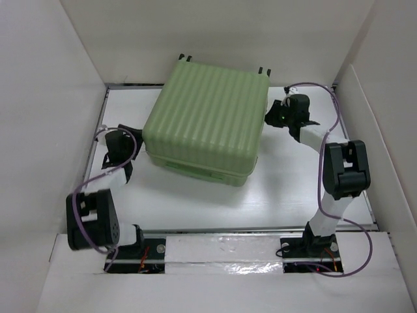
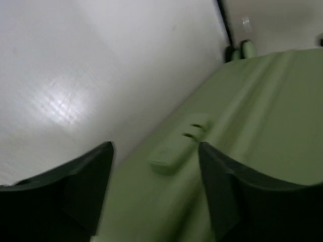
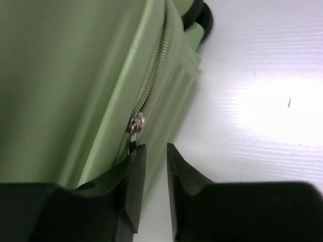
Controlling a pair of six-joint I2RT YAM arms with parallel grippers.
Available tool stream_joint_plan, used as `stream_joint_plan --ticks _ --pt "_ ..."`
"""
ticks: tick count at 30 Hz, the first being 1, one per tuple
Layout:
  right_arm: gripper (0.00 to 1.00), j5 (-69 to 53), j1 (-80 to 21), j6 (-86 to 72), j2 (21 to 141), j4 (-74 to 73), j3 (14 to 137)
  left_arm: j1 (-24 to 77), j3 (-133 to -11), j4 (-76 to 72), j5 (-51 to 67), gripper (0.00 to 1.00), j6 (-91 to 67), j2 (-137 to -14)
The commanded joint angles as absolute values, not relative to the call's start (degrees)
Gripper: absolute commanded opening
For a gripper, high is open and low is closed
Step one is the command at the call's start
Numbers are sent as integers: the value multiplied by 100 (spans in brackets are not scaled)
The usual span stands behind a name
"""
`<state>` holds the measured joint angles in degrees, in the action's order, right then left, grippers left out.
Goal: Pack the luggage
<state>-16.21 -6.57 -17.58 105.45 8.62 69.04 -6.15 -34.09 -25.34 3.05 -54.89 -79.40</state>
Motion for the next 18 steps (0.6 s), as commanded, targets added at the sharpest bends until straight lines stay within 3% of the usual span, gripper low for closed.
stream_joint_plan --ticks 1,3,5,6,7,8,9,10,11,12,14,18 --pt "39 -2839 -705 -1828 10021 1397 6911 -650 -3647 -2409 -130 71 -5651 -6866" --pt "52 -2778 -589 -1837 9583 1433 6576 -650 -3866 -2189 -456 75 -5739 -6225" --pt "58 -2663 -406 -1907 9239 1608 5920 -650 -4068 -1970 -676 74 -5731 -5646" --pt "59 -2646 -352 -1959 8872 1695 5663 -650 -4217 -1951 -668 72 -5661 -5460" --pt "59 -2646 -352 -2073 8685 1957 5399 -650 -4271 -1942 -633 61 -5599 -5127" --pt "56 -2672 -265 -2144 8501 2117 4796 -502 -4298 -1968 -546 50 -5520 -4994" --pt "30 -2698 -264 -2188 8290 2301 4468 -353 -4307 -1969 -501 34 -5285 -4853" --pt "18 -2820 -211 -2223 7853 2764 4126 -91 -4289 -1917 -423 12 -5178 -4730" --pt "8 -2900 -211 -2293 7631 3012 3765 16 -4219 -1907 -48 3 -5107 -4546" --pt "0 -3101 -211 -2285 7211 3441 3092 139 -3879 -1977 339 0 -5019 -4361" --pt "0 -3207 -281 -2224 6840 3717 2499 254 -3404 -2118 1015 0 -4931 -4185" --pt "0 -3296 -509 -1882 6075 3692 1487 500 -2402 -1618 1247 0 -4396 -3623"
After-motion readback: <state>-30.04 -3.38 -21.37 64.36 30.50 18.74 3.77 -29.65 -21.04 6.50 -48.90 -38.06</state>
